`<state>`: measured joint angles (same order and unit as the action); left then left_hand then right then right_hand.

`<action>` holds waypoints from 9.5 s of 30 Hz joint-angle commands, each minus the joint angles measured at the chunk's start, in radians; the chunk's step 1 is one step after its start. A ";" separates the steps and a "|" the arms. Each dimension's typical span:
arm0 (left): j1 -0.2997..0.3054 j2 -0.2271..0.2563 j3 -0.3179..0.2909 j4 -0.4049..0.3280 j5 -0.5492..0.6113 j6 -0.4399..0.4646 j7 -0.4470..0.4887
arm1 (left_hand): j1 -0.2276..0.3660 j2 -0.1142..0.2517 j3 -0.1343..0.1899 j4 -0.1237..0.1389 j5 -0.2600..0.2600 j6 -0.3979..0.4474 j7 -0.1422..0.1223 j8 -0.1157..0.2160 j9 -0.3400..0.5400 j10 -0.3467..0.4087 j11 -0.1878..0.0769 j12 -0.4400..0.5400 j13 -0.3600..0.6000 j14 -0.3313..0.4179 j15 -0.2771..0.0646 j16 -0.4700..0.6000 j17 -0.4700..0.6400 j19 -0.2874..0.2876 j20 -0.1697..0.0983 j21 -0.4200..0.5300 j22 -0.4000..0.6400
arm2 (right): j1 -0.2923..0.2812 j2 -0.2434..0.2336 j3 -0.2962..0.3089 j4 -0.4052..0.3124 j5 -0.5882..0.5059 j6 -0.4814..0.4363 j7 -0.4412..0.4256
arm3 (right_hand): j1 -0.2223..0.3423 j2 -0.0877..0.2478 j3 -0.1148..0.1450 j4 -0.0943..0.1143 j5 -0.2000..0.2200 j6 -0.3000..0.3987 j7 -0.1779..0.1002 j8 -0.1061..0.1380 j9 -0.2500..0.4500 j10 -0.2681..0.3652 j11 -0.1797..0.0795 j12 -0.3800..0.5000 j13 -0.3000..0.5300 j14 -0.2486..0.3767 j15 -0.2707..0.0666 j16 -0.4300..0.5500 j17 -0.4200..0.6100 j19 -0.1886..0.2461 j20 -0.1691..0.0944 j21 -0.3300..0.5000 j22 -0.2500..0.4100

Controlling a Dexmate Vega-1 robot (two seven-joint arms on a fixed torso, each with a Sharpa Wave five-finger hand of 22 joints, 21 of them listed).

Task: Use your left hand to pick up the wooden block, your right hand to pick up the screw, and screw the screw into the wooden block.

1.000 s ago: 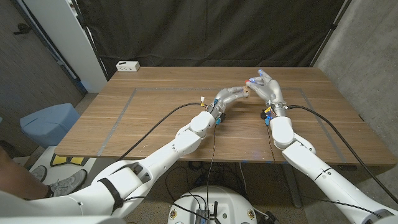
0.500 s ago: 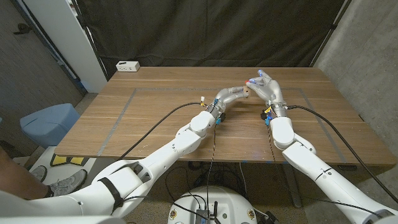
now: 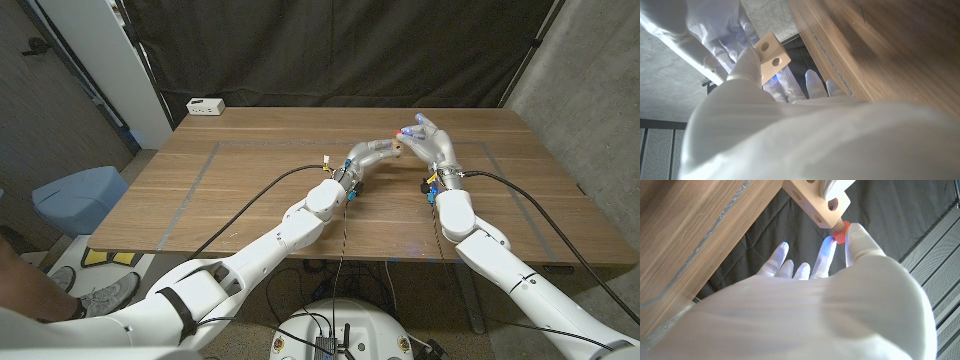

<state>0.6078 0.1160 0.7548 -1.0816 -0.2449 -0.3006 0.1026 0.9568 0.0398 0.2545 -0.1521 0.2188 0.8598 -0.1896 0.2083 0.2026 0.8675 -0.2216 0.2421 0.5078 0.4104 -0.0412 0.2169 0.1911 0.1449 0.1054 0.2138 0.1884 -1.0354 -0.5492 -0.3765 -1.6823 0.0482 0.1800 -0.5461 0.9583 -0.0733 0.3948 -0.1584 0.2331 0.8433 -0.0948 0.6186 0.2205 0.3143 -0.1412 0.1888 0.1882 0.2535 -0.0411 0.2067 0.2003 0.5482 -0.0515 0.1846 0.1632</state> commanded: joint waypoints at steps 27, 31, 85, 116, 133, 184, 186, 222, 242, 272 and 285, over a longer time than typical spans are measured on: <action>-0.004 -0.013 0.005 0.015 0.007 -0.009 0.007 | 0.000 0.015 -0.002 0.006 0.005 0.017 0.006 0.006 0.004 0.009 0.002 0.000 0.004 0.011 -0.075 0.000 0.001 -0.006 0.002 0.003 0.003 | -0.008 -0.023 0.006 -0.006 0.001 -0.001 0.028 | -0.002 0.006 -0.007 0.001 0.007 -0.003 -0.001 -0.006 0.002 -0.011 -0.009 -0.001 0.004 -0.015 -0.056 -0.001 0.001 -0.009 -0.015 0.001 0.003; -0.006 -0.014 0.005 0.017 0.007 -0.009 0.007 | 0.000 0.014 -0.002 0.005 0.005 0.017 0.006 0.006 0.004 0.009 0.002 0.000 0.005 0.011 -0.076 0.000 0.001 -0.005 0.001 0.003 0.003 | -0.007 -0.022 0.006 -0.005 0.003 -0.003 0.028 | -0.003 0.005 -0.008 0.001 0.007 -0.005 -0.001 -0.008 0.002 -0.012 -0.005 -0.001 0.004 -0.016 -0.056 -0.001 0.001 -0.011 -0.014 0.001 0.003; -0.016 -0.022 0.008 0.031 0.010 -0.004 0.011 | 0.001 0.019 -0.003 0.005 0.006 0.013 0.009 0.003 0.004 0.010 0.002 -0.004 0.009 0.013 -0.075 0.000 0.001 -0.005 0.002 0.004 0.004 | -0.020 -0.088 0.021 -0.030 0.083 -0.006 0.142 | -0.143 -0.044 -0.043 0.030 -0.009 -0.286 0.010 -0.129 -0.001 -0.188 0.051 -0.014 0.006 -0.147 -0.020 -0.018 0.006 -0.104 0.058 -0.007 0.004; -0.011 0.005 0.016 -0.010 0.047 0.013 0.034 | 0.001 0.018 -0.004 0.004 0.006 0.013 0.009 0.003 0.004 0.011 0.002 -0.005 0.011 0.012 -0.073 -0.001 0.000 -0.005 0.003 0.004 0.004 | -0.025 -0.241 0.062 -0.178 0.129 -0.164 0.270 | -0.241 -0.046 -0.070 0.039 -0.034 -0.477 0.068 -0.247 -0.010 -0.298 0.110 -0.007 0.005 -0.243 0.043 -0.020 -0.002 -0.192 0.107 -0.008 0.005; 0.003 0.022 0.017 -0.043 0.057 0.022 0.039 | 0.003 0.020 -0.003 0.003 0.006 0.012 0.010 0.003 0.004 0.011 0.002 -0.007 0.012 0.012 -0.074 -0.001 0.001 -0.006 0.004 0.004 0.004 | -0.001 -0.392 0.092 -0.317 0.142 -0.349 0.376 | -0.246 -0.028 -0.066 0.034 -0.033 -0.504 0.092 -0.275 -0.011 -0.315 0.134 -0.002 0.005 -0.273 0.084 -0.019 -0.005 -0.233 0.149 -0.010 0.005; 0.020 0.048 0.016 -0.094 0.064 0.047 0.037 | 0.005 0.022 -0.003 0.003 0.007 0.012 0.010 0.002 0.004 0.011 0.002 -0.009 0.016 0.013 -0.074 -0.001 0.001 -0.006 0.006 0.004 0.004 | 0.492 -0.592 -0.138 -0.459 -0.051 -0.671 0.966 | -0.131 0.006 0.000 -0.015 -0.010 -0.480 0.116 -0.296 -0.011 -0.324 0.144 0.004 0.004 -0.276 0.151 -0.011 -0.010 -0.274 0.218 -0.004 0.005; 0.020 0.047 0.016 -0.093 0.065 0.045 0.038 | 0.005 0.022 -0.003 0.003 0.007 0.013 0.009 0.003 0.004 0.012 0.002 -0.009 0.016 0.013 -0.074 -0.001 0.001 -0.006 0.006 0.004 0.004 | 0.510 -0.589 -0.149 -0.455 -0.063 -0.672 0.992 | -0.128 0.007 0.002 -0.016 -0.010 -0.477 0.115 -0.296 -0.011 -0.324 0.144 0.004 0.004 -0.276 0.151 -0.010 -0.010 -0.273 0.219 -0.003 0.005; 0.014 0.048 0.020 -0.084 0.071 0.046 0.033 | 0.006 0.023 -0.004 0.002 0.007 0.013 0.011 0.003 0.004 0.012 0.002 -0.010 0.018 0.013 -0.073 -0.002 0.000 -0.006 0.006 0.004 0.004 | 0.757 -0.473 -0.351 -0.398 -0.330 -0.766 1.353 | -0.078 0.004 0.027 -0.010 -0.015 -0.441 0.133 -0.292 0.001 -0.352 0.152 0.001 0.004 -0.293 0.168 -0.013 -0.011 -0.285 0.236 -0.001 0.005; 0.012 0.048 0.022 -0.087 0.074 0.051 0.032 | 0.006 0.024 -0.004 0.003 0.008 0.013 0.011 0.002 0.004 0.011 0.002 -0.011 0.019 0.013 -0.074 -0.002 0.001 -0.006 0.006 0.004 0.004 | 0.789 -0.435 -0.391 -0.392 -0.414 -0.798 1.415 | -0.065 0.009 0.034 -0.007 -0.027 -0.370 0.142 -0.260 0.015 -0.330 0.157 0.008 0.003 -0.267 0.184 -0.004 -0.012 -0.268 0.237 0.006 0.005; 0.014 0.047 0.025 -0.088 0.073 0.057 0.032 | 0.006 0.024 -0.005 0.003 0.008 0.012 0.010 0.002 0.004 0.013 0.002 -0.012 0.021 0.013 -0.071 -0.002 0.001 -0.006 0.006 0.004 0.004 | 0.792 -0.408 -0.422 -0.372 -0.496 -0.825 1.466 | -0.024 0.021 0.051 -0.011 -0.034 -0.307 0.139 -0.221 0.036 -0.284 0.149 0.014 0.003 -0.222 0.169 0.006 -0.012 -0.237 0.211 0.011 0.006; 0.010 0.045 0.026 -0.083 0.073 0.056 0.030 | 0.005 0.025 -0.005 0.004 0.008 0.011 0.011 0.002 0.004 0.012 0.002 -0.013 0.022 0.012 -0.072 -0.002 0.001 -0.006 0.006 0.005 0.004 | 0.782 -0.405 -0.416 -0.368 -0.495 -0.826 1.460 | -0.014 0.019 0.051 -0.011 -0.036 -0.278 0.134 -0.202 0.044 -0.272 0.147 0.013 0.004 -0.212 0.167 0.006 -0.012 -0.230 0.205 0.011 0.006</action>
<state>0.6207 0.1635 0.7797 -1.1705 -0.1706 -0.2443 0.1340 0.9597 0.0584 0.2466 -0.1542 0.2234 0.8546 -0.1843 0.2008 0.2024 0.8723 -0.2155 0.2259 0.5220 0.4157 -0.0465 0.2169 0.1911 0.1396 0.1107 0.2138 0.1883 -0.2445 -0.9585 -0.7962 -2.0554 -0.4442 -0.6449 0.9165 0.9336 -0.0538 0.4390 -0.1668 0.1981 0.5539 0.0409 0.4083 0.2594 0.0325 0.0054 0.1965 0.1882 0.0324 0.1232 0.2089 0.1863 0.3075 0.1572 0.1895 0.1649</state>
